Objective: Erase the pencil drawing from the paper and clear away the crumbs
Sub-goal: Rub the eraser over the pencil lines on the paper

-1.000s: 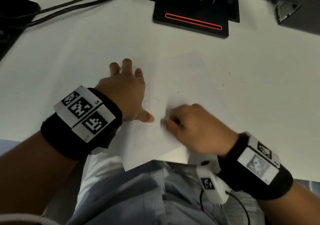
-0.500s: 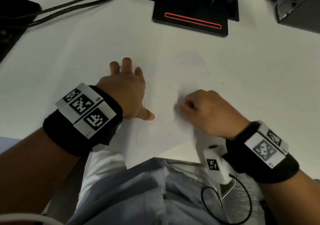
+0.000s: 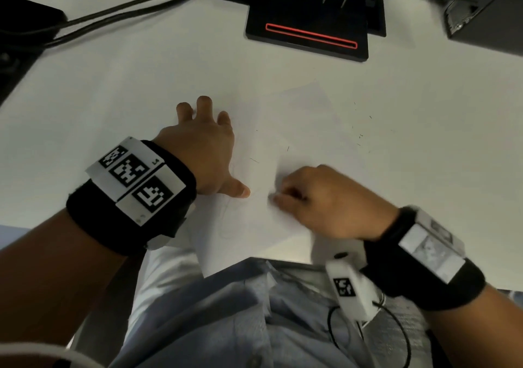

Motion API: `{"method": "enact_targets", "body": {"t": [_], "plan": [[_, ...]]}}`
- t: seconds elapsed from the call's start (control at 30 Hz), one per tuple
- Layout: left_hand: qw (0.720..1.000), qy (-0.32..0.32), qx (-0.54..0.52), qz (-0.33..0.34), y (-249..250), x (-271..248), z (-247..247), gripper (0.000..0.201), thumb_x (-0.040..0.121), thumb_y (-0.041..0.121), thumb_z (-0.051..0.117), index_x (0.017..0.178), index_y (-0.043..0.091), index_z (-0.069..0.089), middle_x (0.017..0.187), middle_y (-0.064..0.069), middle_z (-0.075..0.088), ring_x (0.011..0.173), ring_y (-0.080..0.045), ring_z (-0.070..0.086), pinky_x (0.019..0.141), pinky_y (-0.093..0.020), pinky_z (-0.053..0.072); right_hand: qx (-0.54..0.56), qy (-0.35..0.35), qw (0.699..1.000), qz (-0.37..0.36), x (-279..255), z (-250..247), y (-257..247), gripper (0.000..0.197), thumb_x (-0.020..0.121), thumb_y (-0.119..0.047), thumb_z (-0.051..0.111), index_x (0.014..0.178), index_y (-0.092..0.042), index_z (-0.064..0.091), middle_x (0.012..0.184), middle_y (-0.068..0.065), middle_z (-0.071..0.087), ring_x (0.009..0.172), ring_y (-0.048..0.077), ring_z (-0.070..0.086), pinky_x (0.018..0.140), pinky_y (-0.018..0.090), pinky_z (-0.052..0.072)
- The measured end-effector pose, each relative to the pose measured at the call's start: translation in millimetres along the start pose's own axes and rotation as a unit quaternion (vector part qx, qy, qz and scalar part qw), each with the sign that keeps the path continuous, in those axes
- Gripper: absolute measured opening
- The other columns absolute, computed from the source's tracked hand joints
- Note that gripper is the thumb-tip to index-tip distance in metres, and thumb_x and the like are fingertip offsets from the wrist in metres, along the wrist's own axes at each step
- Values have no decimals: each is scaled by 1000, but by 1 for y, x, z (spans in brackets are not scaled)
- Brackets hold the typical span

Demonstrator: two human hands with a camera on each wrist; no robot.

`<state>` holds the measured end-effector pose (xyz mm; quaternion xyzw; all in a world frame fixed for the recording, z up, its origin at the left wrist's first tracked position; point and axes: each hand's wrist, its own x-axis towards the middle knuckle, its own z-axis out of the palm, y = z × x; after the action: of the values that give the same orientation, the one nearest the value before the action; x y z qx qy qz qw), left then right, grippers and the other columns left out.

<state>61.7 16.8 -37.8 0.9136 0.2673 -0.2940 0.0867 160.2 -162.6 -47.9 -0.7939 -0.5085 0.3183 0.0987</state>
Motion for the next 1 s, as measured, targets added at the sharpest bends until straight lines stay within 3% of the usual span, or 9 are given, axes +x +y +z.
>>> {"method": "enact_targets", "body": {"t": [0.1, 0.27, 0.4, 0.53, 0.6, 0.7, 0.83, 0.9, 1.0], "plan": [[1000, -3, 1, -3, 1, -1, 0, 126, 64, 77, 71, 153, 8, 14, 145, -15, 12, 135, -38, 21, 97, -54, 48, 8, 52, 998, 30, 9, -13, 12, 43, 100, -32, 51, 70, -1, 57, 60, 11, 57, 51, 15, 44, 48, 22, 31], [1000, 0, -4, -3, 1, 0, 0, 126, 63, 76, 73, 152, 8, 16, 146, -15, 13, 137, -38, 20, 99, -54, 47, -3, -10, 999, -41, -4, 4, -2, 42, 100, -33, 53, 63, -13, 49, 51, -2, 46, 47, 9, 42, 50, 21, 32], [1000, -1, -6, -5, 1, 0, 0, 126, 64, 77, 72, 152, 7, 16, 145, -16, 13, 136, -39, 20, 99, -54, 47, 4, 28, 999, 16, 4, -14, 14, 43, 99, -34, 54, 62, -11, 51, 53, -1, 48, 48, 9, 42, 50, 24, 29], [1000, -1, -2, 0, 0, 1, 1, 126, 61, 78, 72, 151, 7, 18, 145, -16, 12, 136, -39, 20, 99, -54, 47, -8, 1, 999, -51, 0, 3, 1, 42, 99, -32, 53, 62, -14, 48, 50, -3, 46, 46, 10, 42, 49, 20, 31], [1000, 2, -5, 2, -1, 1, 1, 125, 61, 78, 72, 151, 8, 19, 145, -15, 13, 136, -38, 21, 99, -54, 47, -1, -14, 999, -47, -3, -1, 8, 44, 100, -33, 54, 61, -13, 47, 49, -2, 44, 45, 10, 42, 49, 19, 32], [1000, 2, -6, 0, -1, 0, 0, 123, 62, 77, 72, 149, 7, 22, 144, -16, 15, 135, -39, 22, 99, -54, 47, -9, 24, 1000, -8, 2, -14, 19, 44, 99, -33, 54, 61, -12, 51, 50, -2, 47, 45, 8, 43, 49, 19, 29], [1000, 8, -3, 1, 0, 1, 1, 124, 60, 78, 73, 149, 7, 22, 143, -16, 15, 134, -39, 23, 99, -55, 47, -7, -11, 998, -57, -1, 3, 7, 42, 99, -33, 54, 62, -15, 49, 50, -3, 47, 46, 10, 43, 50, 19, 31], [1000, 9, -5, 1, -1, 0, 1, 123, 61, 78, 72, 149, 7, 22, 144, -16, 15, 134, -38, 23, 99, -55, 47, -5, -23, 999, -39, -3, -2, 13, 44, 100, -34, 54, 60, -16, 46, 50, -3, 44, 47, 9, 43, 50, 18, 31], [1000, 4, 2, 1, -1, -1, 0, 124, 62, 79, 70, 149, 6, 21, 144, -17, 15, 134, -39, 23, 99, -55, 47, -15, 18, 999, 31, -3, -24, 27, 44, 100, -35, 55, 61, -16, 47, 52, -3, 47, 47, 7, 42, 49, 18, 29]]}}
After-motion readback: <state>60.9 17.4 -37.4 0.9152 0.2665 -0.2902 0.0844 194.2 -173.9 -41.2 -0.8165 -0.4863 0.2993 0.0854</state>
